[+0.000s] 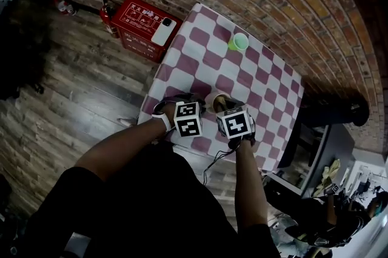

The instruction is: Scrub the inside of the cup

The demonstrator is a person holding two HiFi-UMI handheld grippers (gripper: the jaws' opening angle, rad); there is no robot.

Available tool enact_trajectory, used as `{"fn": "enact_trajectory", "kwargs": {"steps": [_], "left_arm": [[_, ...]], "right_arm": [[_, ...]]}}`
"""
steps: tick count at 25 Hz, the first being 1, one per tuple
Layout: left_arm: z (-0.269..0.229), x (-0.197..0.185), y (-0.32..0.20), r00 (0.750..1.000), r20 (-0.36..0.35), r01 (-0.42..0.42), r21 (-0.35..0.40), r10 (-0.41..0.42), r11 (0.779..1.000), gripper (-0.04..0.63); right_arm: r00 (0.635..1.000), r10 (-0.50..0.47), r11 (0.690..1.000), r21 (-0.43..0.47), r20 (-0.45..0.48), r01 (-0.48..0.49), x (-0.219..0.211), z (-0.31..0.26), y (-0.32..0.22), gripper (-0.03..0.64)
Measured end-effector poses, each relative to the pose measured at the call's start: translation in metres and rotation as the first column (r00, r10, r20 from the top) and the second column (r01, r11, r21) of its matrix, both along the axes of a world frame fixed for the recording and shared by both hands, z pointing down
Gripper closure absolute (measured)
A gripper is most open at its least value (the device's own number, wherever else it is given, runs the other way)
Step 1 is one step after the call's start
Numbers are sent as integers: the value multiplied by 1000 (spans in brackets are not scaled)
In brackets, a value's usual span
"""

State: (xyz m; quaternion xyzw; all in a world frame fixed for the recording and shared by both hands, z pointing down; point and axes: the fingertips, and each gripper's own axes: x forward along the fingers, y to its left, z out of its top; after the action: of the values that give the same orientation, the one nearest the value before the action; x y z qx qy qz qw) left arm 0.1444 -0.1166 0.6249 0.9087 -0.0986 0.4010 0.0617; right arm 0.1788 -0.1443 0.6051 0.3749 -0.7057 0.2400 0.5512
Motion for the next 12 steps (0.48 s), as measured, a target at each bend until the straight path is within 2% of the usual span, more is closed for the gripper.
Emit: {"fn": "enact_trajectory", "kwargs": {"steps": [3,6,9,12], "left_arm": [[0,3,10,1000,-11,-5,-18,4,1000,531],[0,2,9,1000,-13,-9,-22,9,1000,531],[1,3,6,1000,-6,-13,-14,13,1000,531],[3,2,0,1000,12,-14,7,14,1000,531]], "right_arm": [[995,-58,998,9,-78,59,5,12,-3,540],[992,-75,996,47,-104,80,8,1,-6,540],[996,-39,991,121,-78,48,16,-30,-9,540],[999,31,981,194,-8,-29,27,-68,-11,540]]}}
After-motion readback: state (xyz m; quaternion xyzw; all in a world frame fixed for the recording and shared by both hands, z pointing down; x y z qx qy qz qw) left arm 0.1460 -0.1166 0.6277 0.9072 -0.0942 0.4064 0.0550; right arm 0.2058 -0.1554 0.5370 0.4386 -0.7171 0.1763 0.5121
